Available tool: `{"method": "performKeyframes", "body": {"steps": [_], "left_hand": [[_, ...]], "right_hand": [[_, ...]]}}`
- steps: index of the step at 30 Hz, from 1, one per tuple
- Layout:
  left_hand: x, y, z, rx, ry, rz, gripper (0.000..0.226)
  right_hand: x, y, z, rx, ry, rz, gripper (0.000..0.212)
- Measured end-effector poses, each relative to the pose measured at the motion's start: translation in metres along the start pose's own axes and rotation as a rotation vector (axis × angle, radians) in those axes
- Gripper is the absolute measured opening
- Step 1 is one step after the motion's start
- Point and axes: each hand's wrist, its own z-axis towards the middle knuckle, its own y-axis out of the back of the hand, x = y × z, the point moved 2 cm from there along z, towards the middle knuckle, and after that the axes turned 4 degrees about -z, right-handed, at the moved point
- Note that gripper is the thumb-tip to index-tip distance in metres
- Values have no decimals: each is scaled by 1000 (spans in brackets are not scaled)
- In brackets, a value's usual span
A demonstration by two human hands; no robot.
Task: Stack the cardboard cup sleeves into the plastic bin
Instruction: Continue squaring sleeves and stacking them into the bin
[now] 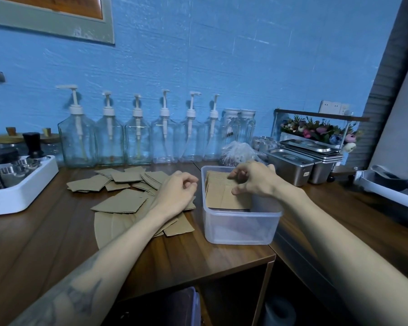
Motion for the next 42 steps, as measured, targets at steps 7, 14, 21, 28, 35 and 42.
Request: {"method": "performKeyframes", "body": {"steps": [7, 14, 21, 28, 35, 42], "left_hand": [[-5, 9, -1, 3, -31, 61, 22], [13, 52, -10, 87, -3, 245, 37], [59, 114, -28, 130, 86, 338, 42], [92, 144, -44, 198, 166, 462, 66], [105, 149, -52, 303, 254, 407, 80], [102, 158, -50, 154, 210, 143, 65]], "right_hand": [[9, 9, -4, -35, 8, 15, 51], [59, 11, 4, -49, 131, 155, 43], [135, -12, 16, 42, 280, 130, 44], [196, -57, 19, 190, 328, 5, 47], [209, -100, 17, 310, 263, 117, 76], [204, -102, 25, 272, 244, 388, 53]]}}
